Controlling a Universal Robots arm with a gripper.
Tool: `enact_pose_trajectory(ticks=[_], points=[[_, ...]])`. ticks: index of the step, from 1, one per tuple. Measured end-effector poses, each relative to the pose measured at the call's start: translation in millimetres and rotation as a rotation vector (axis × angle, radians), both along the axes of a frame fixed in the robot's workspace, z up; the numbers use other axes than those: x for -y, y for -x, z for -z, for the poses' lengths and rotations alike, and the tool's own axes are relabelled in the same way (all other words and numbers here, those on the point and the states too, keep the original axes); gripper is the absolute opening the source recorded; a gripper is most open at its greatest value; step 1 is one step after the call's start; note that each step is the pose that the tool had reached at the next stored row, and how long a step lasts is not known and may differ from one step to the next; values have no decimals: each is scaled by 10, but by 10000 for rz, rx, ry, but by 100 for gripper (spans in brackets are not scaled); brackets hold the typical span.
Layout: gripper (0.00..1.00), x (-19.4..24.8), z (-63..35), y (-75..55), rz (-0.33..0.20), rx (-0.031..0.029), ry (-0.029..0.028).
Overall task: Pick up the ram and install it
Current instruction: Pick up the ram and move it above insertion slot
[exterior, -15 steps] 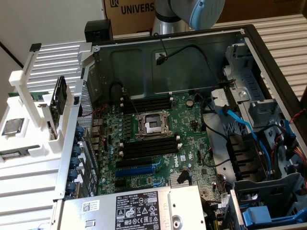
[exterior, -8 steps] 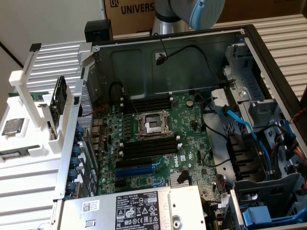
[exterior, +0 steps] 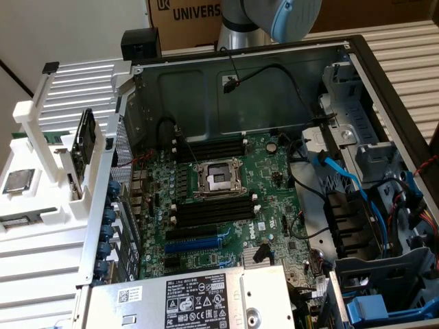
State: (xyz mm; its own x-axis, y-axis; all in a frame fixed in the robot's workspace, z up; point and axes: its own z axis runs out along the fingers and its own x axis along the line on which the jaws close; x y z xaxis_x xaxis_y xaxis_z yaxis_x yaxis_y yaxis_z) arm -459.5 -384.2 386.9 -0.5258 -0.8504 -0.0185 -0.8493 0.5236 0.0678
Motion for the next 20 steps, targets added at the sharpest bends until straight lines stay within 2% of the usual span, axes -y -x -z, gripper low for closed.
enact_pose_trajectory(ticks=[4, 5, 8, 9, 20], points=[[10, -1, 1, 0, -729, -1, 0], [10, 0, 1, 0, -1274, 0, 0], [10, -1, 1, 0, -1820, -1, -1], [10, -1, 2, 0, -2370, -1, -4], [10, -1, 9, 0, -4375, 6, -46]])
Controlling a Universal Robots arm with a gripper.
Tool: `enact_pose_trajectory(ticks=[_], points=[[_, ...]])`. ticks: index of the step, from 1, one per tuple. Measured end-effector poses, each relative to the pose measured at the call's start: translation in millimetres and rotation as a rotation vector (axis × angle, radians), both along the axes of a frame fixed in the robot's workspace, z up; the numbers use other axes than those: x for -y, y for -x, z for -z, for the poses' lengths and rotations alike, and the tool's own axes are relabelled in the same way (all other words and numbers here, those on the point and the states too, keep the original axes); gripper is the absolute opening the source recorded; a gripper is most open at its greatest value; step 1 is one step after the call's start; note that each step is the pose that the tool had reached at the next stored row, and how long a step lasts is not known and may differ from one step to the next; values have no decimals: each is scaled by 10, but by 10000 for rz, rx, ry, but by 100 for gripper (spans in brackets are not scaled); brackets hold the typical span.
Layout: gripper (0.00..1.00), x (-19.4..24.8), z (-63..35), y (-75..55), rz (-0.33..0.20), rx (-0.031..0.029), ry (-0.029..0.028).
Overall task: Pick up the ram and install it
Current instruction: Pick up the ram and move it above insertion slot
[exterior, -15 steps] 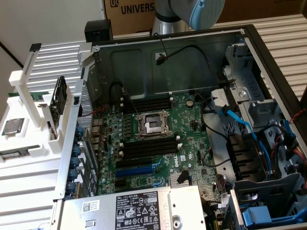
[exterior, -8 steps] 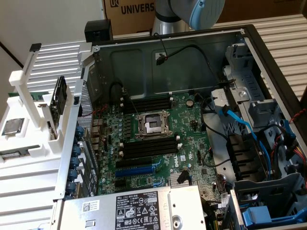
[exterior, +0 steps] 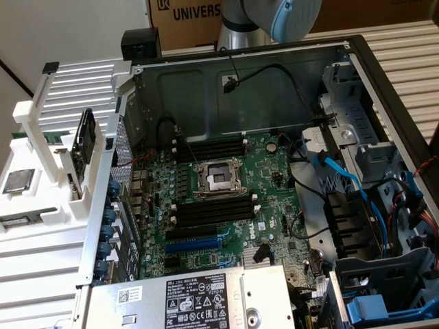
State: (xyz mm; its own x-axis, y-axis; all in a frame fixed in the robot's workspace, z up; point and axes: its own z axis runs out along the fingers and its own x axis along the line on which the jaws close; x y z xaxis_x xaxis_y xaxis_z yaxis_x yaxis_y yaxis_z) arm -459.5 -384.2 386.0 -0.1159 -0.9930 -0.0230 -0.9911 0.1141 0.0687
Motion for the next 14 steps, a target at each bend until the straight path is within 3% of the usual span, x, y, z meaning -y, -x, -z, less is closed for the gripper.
enact_pose_trajectory(ticks=[5, 11, 12, 13, 14], points=[[10, 0, 1, -1, -994, -1, -32], [10, -1, 3, -2, -1045, -1, -31], [10, -7, 6, 0, -1043, -1, -26], [10, -55, 14, 55, -1090, 19, 45], [10, -56, 14, 63, -1121, 19, 51]])
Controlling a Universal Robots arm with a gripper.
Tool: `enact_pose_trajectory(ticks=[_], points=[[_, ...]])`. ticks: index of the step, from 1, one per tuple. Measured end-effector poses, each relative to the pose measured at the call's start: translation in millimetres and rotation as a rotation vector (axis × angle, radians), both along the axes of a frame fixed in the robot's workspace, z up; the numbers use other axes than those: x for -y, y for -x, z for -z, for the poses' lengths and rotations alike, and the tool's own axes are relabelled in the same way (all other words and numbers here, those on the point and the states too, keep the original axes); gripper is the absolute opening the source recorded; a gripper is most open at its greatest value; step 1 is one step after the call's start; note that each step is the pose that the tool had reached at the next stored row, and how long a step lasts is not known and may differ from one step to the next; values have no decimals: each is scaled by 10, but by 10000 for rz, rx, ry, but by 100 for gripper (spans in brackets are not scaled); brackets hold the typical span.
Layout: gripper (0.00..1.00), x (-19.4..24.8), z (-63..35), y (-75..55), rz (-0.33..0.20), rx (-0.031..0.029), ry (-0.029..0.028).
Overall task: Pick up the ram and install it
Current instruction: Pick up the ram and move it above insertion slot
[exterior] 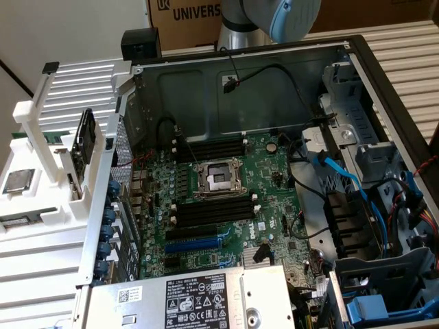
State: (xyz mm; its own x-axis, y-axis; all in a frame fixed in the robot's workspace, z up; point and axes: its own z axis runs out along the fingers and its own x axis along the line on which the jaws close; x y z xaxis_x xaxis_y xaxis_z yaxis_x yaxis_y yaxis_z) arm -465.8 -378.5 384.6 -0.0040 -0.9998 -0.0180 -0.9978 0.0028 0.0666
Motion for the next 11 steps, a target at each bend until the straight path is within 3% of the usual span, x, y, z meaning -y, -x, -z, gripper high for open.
enact_pose_trajectory(ticks=[1, 2, 11], points=[[10, -1, 2, 6, -42, 4, 3], [10, -13, 27, 52, -291, 45, 9], [10, -32, 98, 102, -511, 75, 11]])
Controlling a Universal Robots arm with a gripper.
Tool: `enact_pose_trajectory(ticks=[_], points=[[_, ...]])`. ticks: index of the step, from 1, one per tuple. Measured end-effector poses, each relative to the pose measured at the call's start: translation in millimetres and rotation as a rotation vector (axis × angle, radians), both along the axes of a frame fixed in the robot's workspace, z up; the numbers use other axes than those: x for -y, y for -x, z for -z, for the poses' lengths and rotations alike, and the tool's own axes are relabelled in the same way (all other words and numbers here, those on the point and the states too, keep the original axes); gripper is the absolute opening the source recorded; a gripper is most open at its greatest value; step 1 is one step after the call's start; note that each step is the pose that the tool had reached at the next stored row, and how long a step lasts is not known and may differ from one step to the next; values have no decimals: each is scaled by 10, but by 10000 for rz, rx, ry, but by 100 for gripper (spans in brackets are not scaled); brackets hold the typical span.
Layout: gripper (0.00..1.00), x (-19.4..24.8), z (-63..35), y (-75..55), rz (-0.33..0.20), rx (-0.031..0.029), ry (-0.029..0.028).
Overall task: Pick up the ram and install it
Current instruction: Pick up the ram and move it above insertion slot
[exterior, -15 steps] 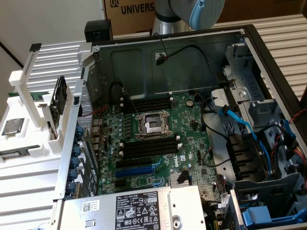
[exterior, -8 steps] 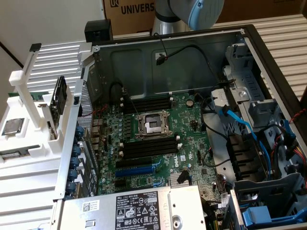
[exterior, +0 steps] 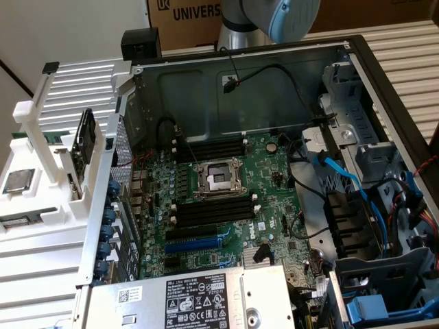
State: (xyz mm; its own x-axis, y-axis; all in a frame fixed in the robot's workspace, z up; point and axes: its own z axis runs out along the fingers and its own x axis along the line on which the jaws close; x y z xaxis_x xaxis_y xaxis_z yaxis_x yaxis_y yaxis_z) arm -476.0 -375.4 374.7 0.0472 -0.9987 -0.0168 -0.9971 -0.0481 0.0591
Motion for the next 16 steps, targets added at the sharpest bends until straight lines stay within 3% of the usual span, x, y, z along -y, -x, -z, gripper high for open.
enact_pose_trajectory(ticks=[7, 13, 14, 16], points=[[10, 0, 13, 2, -10, 0, -22], [10, 22, 39, 1, -26, 0, -295], [10, 26, 63, 1, -30, 0, -399], [10, 29, 89, 1, -32, 0, -469]])
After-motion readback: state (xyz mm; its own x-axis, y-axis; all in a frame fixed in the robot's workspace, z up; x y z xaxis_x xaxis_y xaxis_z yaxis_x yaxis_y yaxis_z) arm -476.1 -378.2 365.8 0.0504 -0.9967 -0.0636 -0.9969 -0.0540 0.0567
